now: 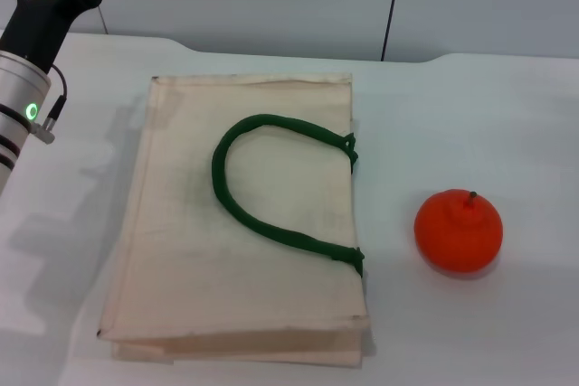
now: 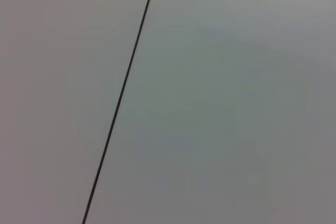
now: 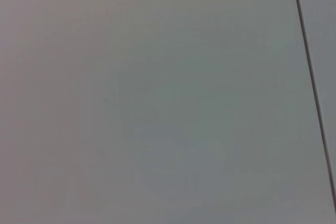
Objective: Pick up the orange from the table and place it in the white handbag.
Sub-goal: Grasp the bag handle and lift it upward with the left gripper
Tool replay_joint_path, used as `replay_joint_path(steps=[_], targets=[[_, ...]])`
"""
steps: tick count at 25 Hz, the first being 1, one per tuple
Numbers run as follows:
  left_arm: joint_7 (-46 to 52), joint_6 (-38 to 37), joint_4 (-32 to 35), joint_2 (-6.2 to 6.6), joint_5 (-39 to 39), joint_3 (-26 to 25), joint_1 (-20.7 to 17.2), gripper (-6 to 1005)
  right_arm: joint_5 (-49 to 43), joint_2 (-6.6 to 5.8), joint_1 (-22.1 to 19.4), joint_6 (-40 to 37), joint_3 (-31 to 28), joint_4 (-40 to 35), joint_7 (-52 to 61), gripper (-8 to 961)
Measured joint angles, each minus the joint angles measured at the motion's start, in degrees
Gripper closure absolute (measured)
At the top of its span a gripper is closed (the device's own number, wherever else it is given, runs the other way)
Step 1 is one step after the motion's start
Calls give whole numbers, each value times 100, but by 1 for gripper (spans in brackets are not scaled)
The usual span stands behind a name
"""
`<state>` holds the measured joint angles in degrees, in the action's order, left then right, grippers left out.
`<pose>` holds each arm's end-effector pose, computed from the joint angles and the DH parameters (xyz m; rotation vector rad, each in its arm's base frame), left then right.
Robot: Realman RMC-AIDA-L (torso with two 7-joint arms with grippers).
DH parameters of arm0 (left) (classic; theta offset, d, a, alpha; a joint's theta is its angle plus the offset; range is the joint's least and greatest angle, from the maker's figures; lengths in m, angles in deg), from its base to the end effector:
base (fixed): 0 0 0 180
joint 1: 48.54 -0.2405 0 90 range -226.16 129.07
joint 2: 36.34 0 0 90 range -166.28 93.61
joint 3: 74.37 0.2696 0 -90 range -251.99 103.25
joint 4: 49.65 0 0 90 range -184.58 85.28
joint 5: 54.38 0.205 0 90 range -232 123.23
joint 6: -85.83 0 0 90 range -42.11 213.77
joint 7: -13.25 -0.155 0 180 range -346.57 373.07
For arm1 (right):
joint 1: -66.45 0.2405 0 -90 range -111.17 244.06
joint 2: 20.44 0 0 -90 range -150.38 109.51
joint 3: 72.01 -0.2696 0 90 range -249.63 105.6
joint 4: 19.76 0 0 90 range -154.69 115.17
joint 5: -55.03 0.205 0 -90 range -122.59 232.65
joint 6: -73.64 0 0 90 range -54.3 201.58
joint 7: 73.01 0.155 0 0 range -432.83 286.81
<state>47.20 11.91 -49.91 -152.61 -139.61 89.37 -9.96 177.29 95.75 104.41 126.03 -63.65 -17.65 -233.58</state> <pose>-0.2826 0.4118 0.0390 -1.5174 -0.5983 -1.1151 0.3497 0.4132 0.0231 -1.3917 0.8298 0.6766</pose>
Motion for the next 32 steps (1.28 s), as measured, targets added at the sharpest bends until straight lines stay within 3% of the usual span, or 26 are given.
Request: replay_joint_path(steps=[6,11,15,19,22,25,32], targets=[[905,80,-200,48,629,18,135,161,0,0,-5,0,-9,0,0,70],[3396,110,-1281,111,2212,28,629,166,3,-5,-51,-2,-7,-5,0,70],[5955,-733,-2429,403,4038,35,954,171,1,-6,-12,-3,14,-7,0,70],[7034,-1416,-3121,624,5225,35,1194,175,0,-7,-44,-20,10,-11,0,70],[7476,-1734,-3604,682,6022,34,1373,178,0,-14,-62,-30,3,-16,0,70],[7577,-1966,-3938,637,6508,34,1524,182,0,-17,-65,-34,-6,-18,0,70],[7608,-1328,-3777,555,7643,35,1936,190,6,-18,-12,-51,-10,-18,0,70]])
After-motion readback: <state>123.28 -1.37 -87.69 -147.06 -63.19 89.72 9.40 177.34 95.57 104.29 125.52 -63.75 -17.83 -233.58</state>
